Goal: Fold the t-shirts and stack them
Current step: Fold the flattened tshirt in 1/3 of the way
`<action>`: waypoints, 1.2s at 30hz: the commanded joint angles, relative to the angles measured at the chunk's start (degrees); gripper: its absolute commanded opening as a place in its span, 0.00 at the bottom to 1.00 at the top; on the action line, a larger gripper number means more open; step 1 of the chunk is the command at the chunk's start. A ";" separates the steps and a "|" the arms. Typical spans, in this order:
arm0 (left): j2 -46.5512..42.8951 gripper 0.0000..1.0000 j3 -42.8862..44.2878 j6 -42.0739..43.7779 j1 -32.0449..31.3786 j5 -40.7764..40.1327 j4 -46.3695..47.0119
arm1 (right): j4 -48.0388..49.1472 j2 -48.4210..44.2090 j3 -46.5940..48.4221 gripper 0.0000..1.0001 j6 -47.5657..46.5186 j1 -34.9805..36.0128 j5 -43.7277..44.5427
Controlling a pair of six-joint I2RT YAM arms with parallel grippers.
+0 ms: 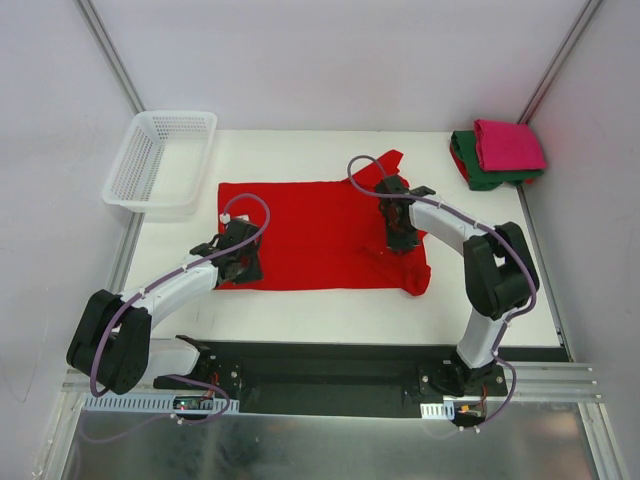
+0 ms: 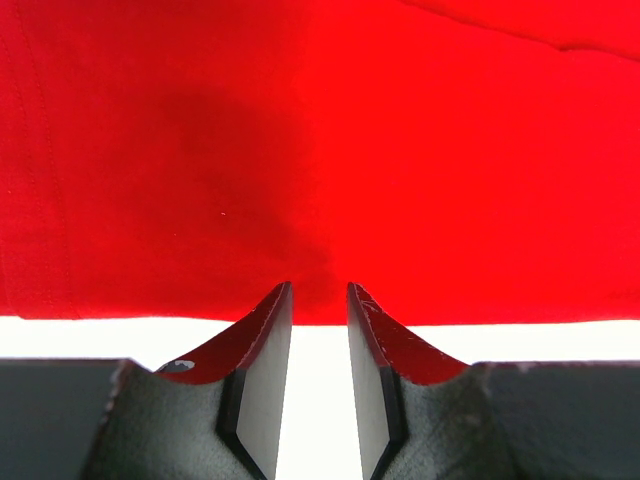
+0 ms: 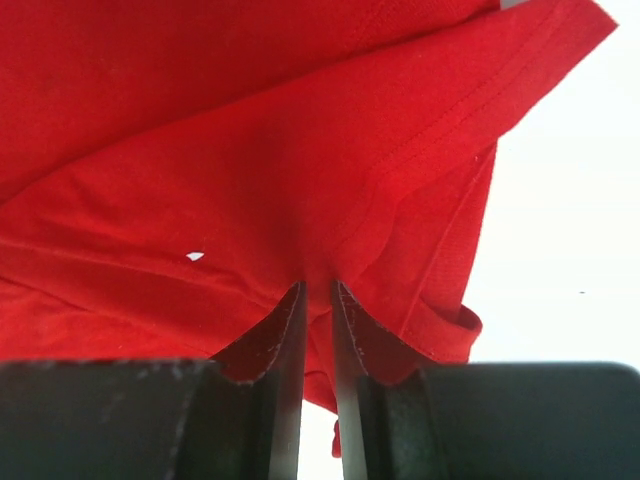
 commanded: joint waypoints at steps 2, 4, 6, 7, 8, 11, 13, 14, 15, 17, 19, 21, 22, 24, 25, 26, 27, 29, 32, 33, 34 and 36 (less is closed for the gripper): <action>-0.57 0.28 -0.87 -0.20 -0.59 -1.74 0.27 | 0.98 0.89 0.15 0.19 0.07 0.33 0.48; -0.57 0.28 -0.87 -0.20 -0.67 -1.65 0.27 | 0.98 0.97 0.15 0.19 0.07 0.33 0.57; -0.48 0.28 -0.87 -0.20 -0.68 -1.65 0.27 | 0.90 0.89 0.07 0.19 0.07 0.24 0.66; -0.48 0.28 -0.87 -0.20 -0.68 -1.65 0.27 | 0.90 0.80 0.07 0.19 -0.02 0.24 0.83; -0.40 0.28 -0.78 -0.20 -0.59 -1.65 0.27 | 0.55 0.62 -0.02 0.19 -0.02 0.24 1.10; -0.13 0.28 -0.60 -0.20 -0.68 -1.56 0.18 | 0.37 -0.08 -0.28 0.22 -0.02 0.33 1.80; 0.04 0.28 -0.52 -0.29 -0.67 -1.47 0.27 | 0.28 -0.43 -0.64 0.28 -0.02 0.25 2.33; 0.13 0.28 -0.34 -0.29 -0.68 -1.39 0.27 | 0.11 -0.78 -0.81 0.30 -0.02 0.24 2.59; 0.22 0.28 -0.34 -0.29 -0.59 -1.39 0.27 | 0.19 -0.96 -0.90 0.34 0.15 0.33 2.77; 0.31 0.28 -0.25 -0.29 -0.67 -1.30 0.27 | 0.02 -1.22 -1.08 0.37 0.24 0.24 3.12; 0.39 0.28 -0.25 -0.29 -0.59 -1.30 0.27 | -0.07 -1.22 -1.17 0.38 0.24 0.24 3.21; 0.39 0.28 -0.17 -0.29 -0.68 -1.30 0.27 | 0.02 -1.05 -1.16 0.38 0.15 0.25 3.12; 0.31 0.28 -0.16 -0.29 -0.68 -1.21 0.27 | 0.10 -0.96 -1.16 0.38 0.24 0.24 3.12; 0.31 0.28 -0.25 -0.29 -0.68 -1.21 0.27 | 0.19 -0.87 -1.34 0.37 0.33 0.33 2.95; 0.13 0.28 -0.34 -0.29 -0.68 -1.21 0.18 | 0.37 -0.87 -1.43 0.34 0.24 0.25 2.77; 0.13 0.28 -0.43 -0.29 -0.59 -1.30 0.27 | 0.37 -0.78 -1.34 0.31 0.33 0.33 2.77; 0.04 0.28 -0.43 -0.29 -0.59 -1.30 0.27 | 0.46 -0.78 -1.34 0.22 0.33 0.25 2.77; -0.04 0.28 -0.52 -0.20 -0.67 -1.39 0.27 | 0.54 -0.96 -1.34 0.12 0.42 0.24 2.94; -0.13 0.28 -0.52 -0.21 -0.59 -1.39 0.27 | 0.46 -0.96 -1.08 0.07 -0.11 0.24 3.03; 0.13 0.28 -0.43 -0.20 -0.59 -1.30 0.27 | 0.37 -0.87 -0.99 0.07 -0.20 0.24 3.12; 0.13 0.28 -0.34 -0.29 -0.67 -1.21 0.27 | 0.37 -0.96 -0.99 0.06 -0.20 0.24 3.47; 0.39 0.28 -0.08 -0.20 -0.68 -1.12 0.27 | 0.28 -1.05 -0.99 0.04 -0.29 0.24 3.91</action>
